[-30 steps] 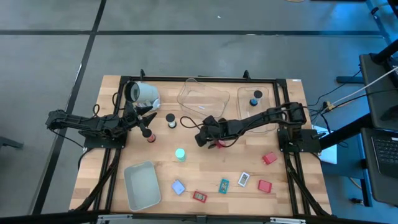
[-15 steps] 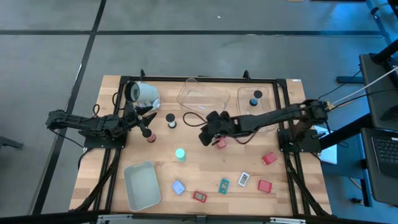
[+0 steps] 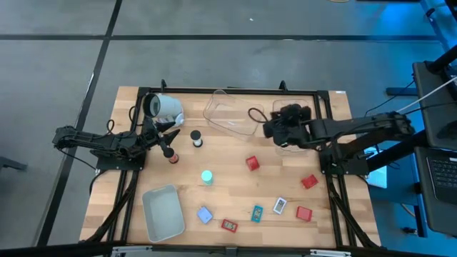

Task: Pick & Place Office items
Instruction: Put the dark blue hourglass into the right transparent bin

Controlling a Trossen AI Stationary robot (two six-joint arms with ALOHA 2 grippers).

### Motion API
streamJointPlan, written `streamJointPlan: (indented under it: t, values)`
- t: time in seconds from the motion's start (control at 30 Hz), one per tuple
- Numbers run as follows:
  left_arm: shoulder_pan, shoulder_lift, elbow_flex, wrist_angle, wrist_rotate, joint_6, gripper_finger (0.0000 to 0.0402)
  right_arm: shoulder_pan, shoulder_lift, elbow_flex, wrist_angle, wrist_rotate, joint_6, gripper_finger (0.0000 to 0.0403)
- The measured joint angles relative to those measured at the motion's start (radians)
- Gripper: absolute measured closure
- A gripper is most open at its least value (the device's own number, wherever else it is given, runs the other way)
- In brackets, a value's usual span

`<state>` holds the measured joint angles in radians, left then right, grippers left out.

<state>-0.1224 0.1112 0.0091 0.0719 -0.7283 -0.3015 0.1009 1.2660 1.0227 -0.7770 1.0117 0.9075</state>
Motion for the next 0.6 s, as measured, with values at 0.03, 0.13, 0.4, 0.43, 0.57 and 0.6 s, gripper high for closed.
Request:
streamJointPlan:
  t: [0.03,0.13,0.4,0.43,0.57,0.6]
  values:
    - [0.000,0.000,0.000,0.000,0.001,-0.002,0.0190,-0.011,-0.009,-0.036,0.001,0.019,0.023,0.0179]
    - [0.000,0.000,0.000,0.000,0.001,-0.012,0.0190,-0.051,-0.030,-0.156,0.003,0.056,0.133,0.0178]
    - [0.000,0.000,0.000,0.000,-0.002,-0.008,0.0190,-0.164,-0.038,-0.425,0.283,0.201,0.134,0.0181]
    - [0.000,0.000,0.000,0.000,-0.003,-0.006,0.0190,-0.173,-0.037,-0.442,0.337,0.219,0.081,0.0181]
    - [0.000,0.000,0.000,0.000,-0.003,-0.001,0.0190,-0.209,-0.036,-0.485,0.541,0.271,-0.155,0.0180]
    - [0.000,0.000,0.000,0.000,-0.003,0.000,0.0190,-0.220,-0.030,-0.493,0.572,0.285,-0.203,0.0180]
